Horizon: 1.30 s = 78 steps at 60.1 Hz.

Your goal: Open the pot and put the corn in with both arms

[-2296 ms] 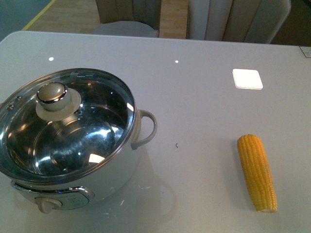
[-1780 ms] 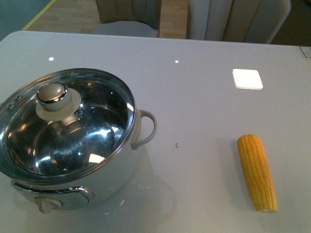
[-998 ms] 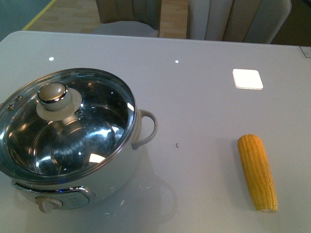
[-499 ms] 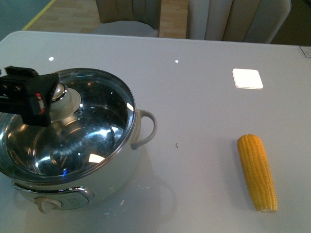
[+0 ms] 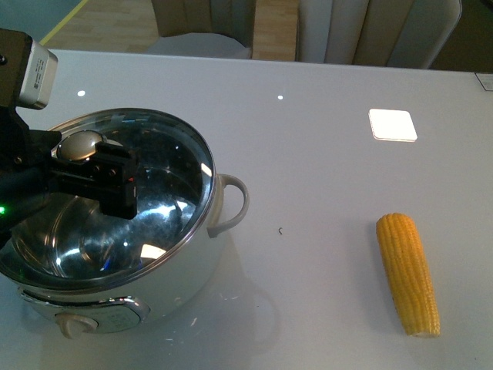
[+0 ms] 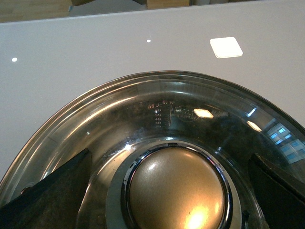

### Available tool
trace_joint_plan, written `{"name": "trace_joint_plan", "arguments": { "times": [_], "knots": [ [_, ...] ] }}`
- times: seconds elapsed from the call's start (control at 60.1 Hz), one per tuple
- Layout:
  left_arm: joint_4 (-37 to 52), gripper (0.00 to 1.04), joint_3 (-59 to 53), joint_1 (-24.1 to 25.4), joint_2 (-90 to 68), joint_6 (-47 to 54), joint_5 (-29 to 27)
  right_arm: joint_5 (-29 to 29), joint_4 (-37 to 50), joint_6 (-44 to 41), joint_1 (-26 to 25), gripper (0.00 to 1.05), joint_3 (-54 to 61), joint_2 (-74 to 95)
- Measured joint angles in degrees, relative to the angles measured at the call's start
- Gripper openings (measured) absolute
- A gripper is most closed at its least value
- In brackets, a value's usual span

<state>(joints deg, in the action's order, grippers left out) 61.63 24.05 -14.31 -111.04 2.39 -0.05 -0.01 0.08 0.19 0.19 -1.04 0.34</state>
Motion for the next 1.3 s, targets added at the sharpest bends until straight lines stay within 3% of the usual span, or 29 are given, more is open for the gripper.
{"name": "trace_joint_plan", "arguments": {
  "times": [0.233, 0.599, 1.165, 1.298],
  "knots": [
    [0.2, 0.96, 1.3, 0.1, -1.9, -0.3, 0.0, 0.0, 0.0, 0.0, 0.0, 0.96, 0.0, 0.0],
    [0.6, 0.44, 1.8, 0.7, -2.6, -2.2, 0.1, 0.0, 0.0, 0.0, 0.0, 0.96, 0.0, 0.0],
    [-7.9, 0.43, 2.7, 1.5, 5.1, -2.9, -0.7, 0.0, 0.0, 0.0, 0.0, 0.96, 0.0, 0.0],
    [-12.5, 0.43, 5.1, 4.2, 11.8, -3.3, -0.9, 0.0, 0.0, 0.0, 0.0, 0.96, 0.0, 0.0]
  ]
}}
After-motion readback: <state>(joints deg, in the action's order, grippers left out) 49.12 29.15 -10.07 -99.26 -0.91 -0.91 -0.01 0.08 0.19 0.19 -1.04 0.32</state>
